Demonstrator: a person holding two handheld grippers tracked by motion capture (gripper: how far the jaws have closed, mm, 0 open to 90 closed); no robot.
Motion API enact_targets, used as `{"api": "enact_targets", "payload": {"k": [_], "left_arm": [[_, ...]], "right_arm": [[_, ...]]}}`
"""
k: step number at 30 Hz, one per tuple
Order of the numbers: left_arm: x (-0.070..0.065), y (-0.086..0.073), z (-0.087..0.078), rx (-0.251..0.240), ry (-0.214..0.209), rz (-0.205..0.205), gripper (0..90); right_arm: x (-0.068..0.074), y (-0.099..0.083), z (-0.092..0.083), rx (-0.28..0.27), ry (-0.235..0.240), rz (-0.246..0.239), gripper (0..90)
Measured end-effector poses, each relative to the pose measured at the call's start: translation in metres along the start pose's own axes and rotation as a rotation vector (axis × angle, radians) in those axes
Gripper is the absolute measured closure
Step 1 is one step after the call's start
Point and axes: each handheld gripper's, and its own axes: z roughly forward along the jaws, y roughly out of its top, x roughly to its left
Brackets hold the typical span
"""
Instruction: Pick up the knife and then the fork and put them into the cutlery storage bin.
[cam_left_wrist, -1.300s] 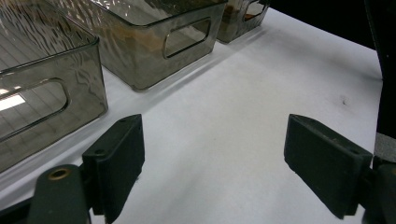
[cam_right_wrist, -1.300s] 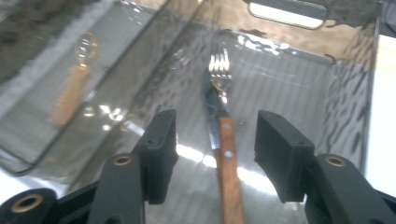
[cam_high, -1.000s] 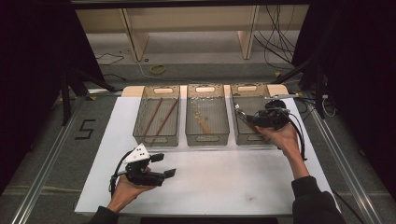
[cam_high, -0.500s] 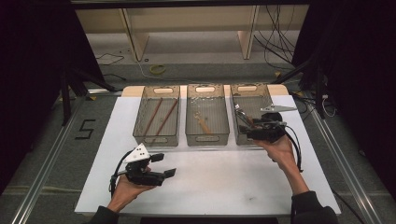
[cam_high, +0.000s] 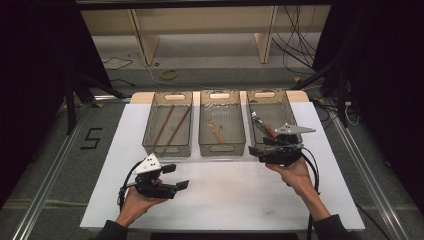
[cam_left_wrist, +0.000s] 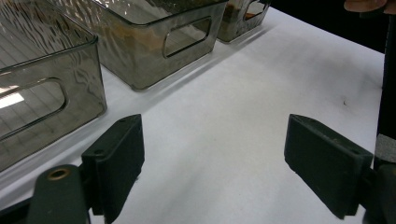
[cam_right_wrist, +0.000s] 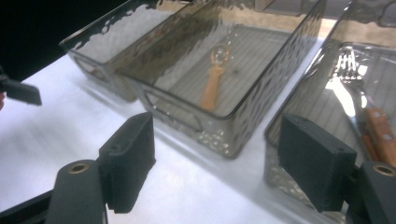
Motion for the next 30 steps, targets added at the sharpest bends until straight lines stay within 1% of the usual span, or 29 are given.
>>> {"api": "enact_targets", "payload": {"k": [1, 3, 7, 9, 14, 16, 19, 22, 24, 30], "left_arm": [[0.0, 0.0, 0.0, 0.001, -0.001, 0.001, 19.4], [-0.001, -0.001, -0.001, 0.002, -0.002, 0.004, 19.4], [-0.001, -0.002, -0.002, 0.007, -0.004, 0.009, 19.4], [-0.001, -0.002, -0.002, 0.008, -0.006, 0.011, 19.4], [-0.001, -0.001, -0.002, 0.008, -0.01, 0.007, 19.4], [-0.001, -0.002, -0.001, 0.011, -0.013, 0.004, 19.4], [-0.001, -0.002, -0.001, 0.008, -0.017, 0.003, 19.4], [-0.001, -0.002, -0.001, 0.009, -0.02, 0.003, 19.4], [-0.002, -0.002, -0.001, 0.011, -0.025, 0.005, 19.4], [-0.004, -0.002, -0.001, 0.013, -0.034, 0.009, 19.3]], "right_arm": [[0.002, -0.002, 0.0, -0.003, 0.004, -0.004, 27.9], [0.005, -0.005, -0.002, -0.012, 0.016, 0.004, 27.7], [0.011, -0.012, -0.007, -0.023, 0.033, -0.009, 27.1], [0.012, -0.016, -0.008, -0.03, 0.035, -0.014, 26.9], [0.016, -0.025, -0.012, -0.045, 0.058, -0.012, 26.5], [0.018, -0.029, -0.013, -0.047, 0.061, -0.019, 26.2], [0.021, -0.035, -0.017, -0.063, 0.068, -0.018, 26.1], [0.022, -0.041, -0.021, -0.075, 0.074, -0.028, 25.9], [0.023, -0.045, -0.022, -0.078, 0.072, -0.034, 25.2], [0.022, -0.057, -0.027, -0.091, 0.068, -0.03, 24.6]]}}
